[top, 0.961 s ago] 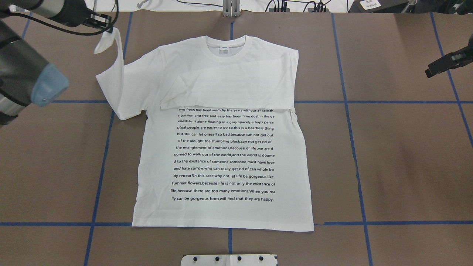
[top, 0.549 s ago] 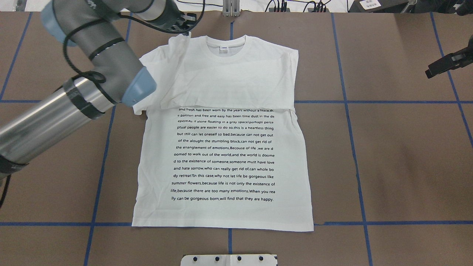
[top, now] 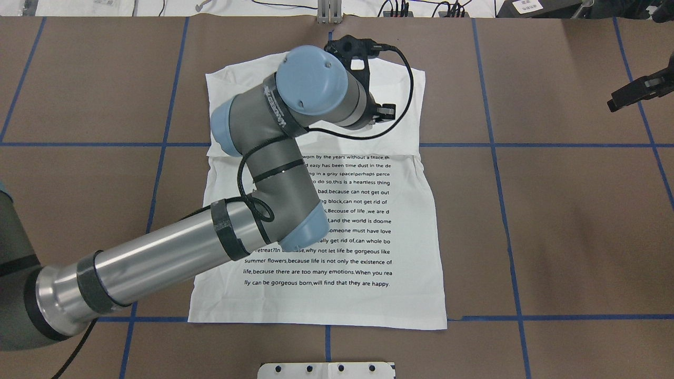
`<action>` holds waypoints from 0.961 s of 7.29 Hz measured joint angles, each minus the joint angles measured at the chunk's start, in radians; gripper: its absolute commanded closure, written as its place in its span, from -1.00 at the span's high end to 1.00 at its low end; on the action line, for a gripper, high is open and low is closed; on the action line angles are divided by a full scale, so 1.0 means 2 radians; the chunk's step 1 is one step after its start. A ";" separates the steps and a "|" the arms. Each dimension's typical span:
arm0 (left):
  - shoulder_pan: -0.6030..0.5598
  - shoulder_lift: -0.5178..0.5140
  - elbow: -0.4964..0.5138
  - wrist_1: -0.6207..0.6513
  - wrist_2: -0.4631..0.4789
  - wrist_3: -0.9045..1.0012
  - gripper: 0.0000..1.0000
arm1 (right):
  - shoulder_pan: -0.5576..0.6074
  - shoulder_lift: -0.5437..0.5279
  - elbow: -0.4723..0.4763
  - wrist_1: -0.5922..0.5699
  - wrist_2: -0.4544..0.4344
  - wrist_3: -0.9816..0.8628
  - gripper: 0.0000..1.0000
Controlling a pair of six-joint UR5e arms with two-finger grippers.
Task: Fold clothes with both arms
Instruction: 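Fold the held sleeve across the shirt toward the collar with the left gripper, then release the sleeve and withdraw the left gripper while the right arm reaches in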
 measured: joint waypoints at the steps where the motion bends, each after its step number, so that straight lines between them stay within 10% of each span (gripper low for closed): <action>1: 0.019 0.007 0.000 -0.026 0.008 -0.001 1.00 | 0.000 0.000 0.000 0.000 0.000 0.002 1.00; 3: 0.030 0.038 -0.013 -0.067 0.010 0.007 1.00 | -0.001 0.003 -0.001 0.000 0.000 0.007 1.00; 7: -0.059 0.137 -0.198 0.121 -0.056 0.176 1.00 | -0.115 0.109 -0.022 -0.008 -0.055 0.191 1.00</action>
